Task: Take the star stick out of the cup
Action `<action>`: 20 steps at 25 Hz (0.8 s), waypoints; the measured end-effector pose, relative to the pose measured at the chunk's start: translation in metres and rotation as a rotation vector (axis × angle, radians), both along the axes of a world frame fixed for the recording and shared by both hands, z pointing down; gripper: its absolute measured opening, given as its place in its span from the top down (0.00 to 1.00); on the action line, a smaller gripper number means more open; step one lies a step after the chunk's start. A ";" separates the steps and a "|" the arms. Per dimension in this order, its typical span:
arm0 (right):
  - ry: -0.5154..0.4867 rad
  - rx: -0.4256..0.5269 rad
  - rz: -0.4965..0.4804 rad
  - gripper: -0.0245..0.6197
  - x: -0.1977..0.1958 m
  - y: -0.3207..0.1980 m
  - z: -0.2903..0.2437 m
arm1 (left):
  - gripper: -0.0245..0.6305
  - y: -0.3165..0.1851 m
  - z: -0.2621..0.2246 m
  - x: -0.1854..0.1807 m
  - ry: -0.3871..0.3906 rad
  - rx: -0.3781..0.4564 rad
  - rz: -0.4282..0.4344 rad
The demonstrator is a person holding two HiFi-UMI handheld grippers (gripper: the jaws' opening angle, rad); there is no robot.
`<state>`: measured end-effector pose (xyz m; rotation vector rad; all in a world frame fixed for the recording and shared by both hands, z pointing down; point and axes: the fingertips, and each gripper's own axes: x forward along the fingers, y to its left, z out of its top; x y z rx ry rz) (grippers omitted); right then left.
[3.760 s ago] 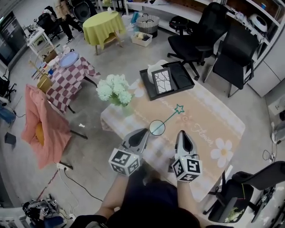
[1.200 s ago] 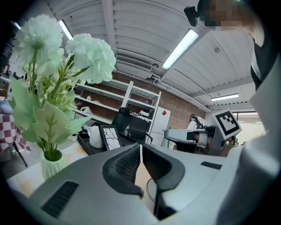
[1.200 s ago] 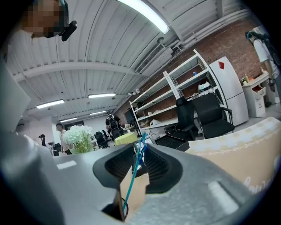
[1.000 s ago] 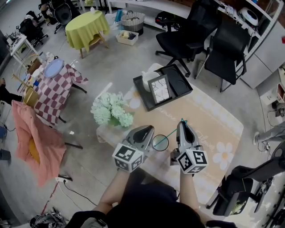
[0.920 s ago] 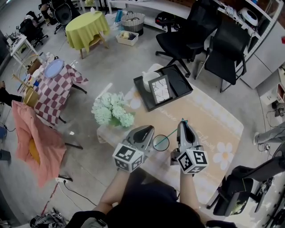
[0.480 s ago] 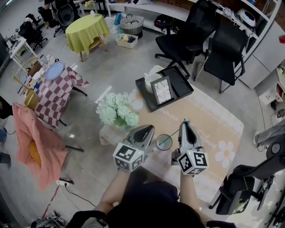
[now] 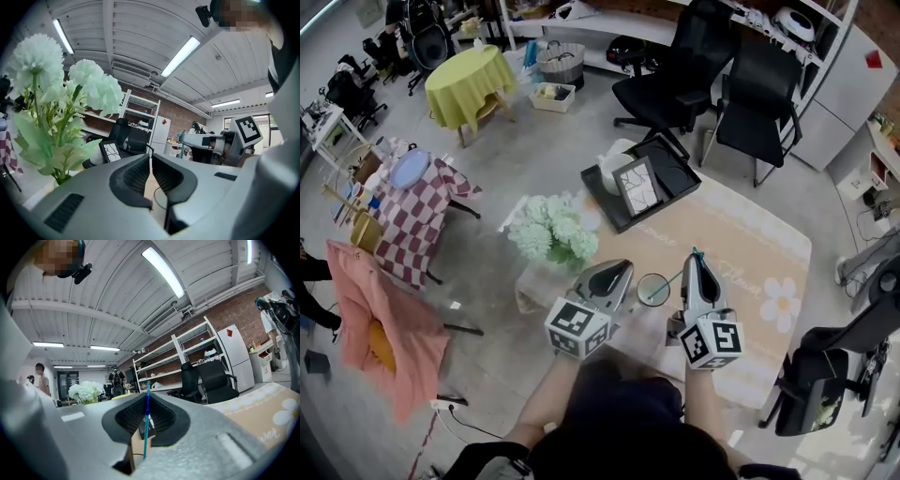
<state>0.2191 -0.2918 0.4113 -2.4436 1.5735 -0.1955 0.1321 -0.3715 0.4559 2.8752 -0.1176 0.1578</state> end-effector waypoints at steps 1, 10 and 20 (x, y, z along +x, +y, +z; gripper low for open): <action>0.008 0.009 0.009 0.94 -0.002 0.002 -0.003 | 0.93 0.001 -0.001 -0.001 0.002 0.004 0.010; 0.076 0.098 0.066 0.94 -0.016 0.020 -0.034 | 0.93 0.016 -0.005 -0.006 -0.015 0.030 0.089; 0.129 0.249 0.073 0.94 -0.026 0.039 -0.096 | 0.93 0.031 -0.039 -0.004 0.041 0.048 0.145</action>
